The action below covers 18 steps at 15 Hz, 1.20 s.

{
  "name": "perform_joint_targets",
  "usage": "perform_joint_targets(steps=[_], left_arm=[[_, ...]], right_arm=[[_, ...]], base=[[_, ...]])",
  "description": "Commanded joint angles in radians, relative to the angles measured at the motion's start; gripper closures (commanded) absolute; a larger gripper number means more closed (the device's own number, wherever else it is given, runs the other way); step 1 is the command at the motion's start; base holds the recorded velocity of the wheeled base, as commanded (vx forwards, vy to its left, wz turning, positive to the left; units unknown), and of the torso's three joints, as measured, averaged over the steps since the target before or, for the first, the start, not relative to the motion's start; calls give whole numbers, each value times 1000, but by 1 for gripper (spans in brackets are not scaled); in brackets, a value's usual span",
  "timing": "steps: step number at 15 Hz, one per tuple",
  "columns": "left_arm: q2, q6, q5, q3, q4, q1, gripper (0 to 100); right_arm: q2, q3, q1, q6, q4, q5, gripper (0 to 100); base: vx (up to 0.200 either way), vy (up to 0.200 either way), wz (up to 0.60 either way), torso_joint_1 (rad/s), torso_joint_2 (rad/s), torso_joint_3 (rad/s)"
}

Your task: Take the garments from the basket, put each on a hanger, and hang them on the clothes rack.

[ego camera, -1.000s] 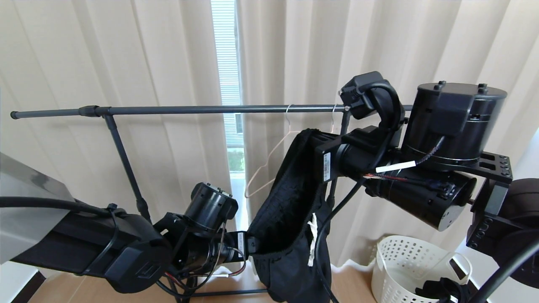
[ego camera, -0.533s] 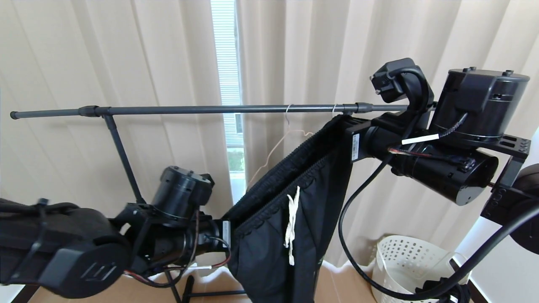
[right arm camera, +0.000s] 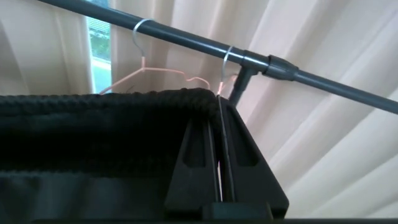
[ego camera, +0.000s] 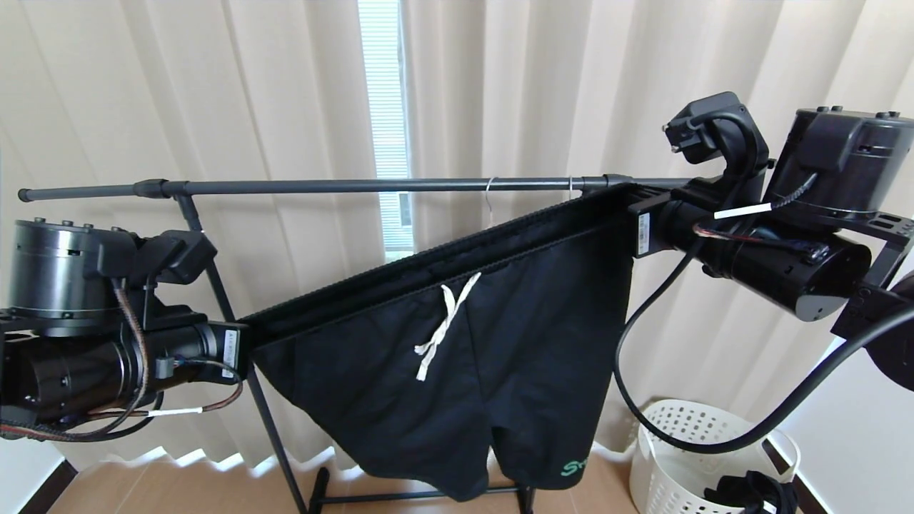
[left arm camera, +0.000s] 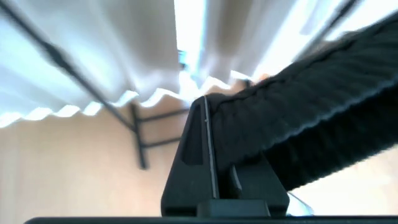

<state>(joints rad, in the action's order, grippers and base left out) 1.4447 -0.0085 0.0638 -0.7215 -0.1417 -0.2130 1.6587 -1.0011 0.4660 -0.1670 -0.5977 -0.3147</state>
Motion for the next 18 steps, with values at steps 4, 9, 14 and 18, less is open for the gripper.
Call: perform_joint_targets(steps=[4, 9, 14, 18], left_arm=[[-29, -2, -59, 17, -2, 9, 100], [39, -108, -194, -151, -4, -115, 100], [280, -111, -216, -467, -1, -184, 100], [370, -111, -246, -613, -1, -203, 100]], right_arm=[[-33, 61, -15, -77, 13, -3, 100], [-201, 233, 5, -312, 243, 172, 100], [-338, 183, 198, -313, 642, 342, 100], [-318, 160, 484, -154, 676, 382, 100]], base=[[0, 0, 0, 0, 0, 0], [0, 0, 0, 0, 0, 0], [0, 0, 0, 0, 0, 0], [0, 0, 0, 0, 0, 0]])
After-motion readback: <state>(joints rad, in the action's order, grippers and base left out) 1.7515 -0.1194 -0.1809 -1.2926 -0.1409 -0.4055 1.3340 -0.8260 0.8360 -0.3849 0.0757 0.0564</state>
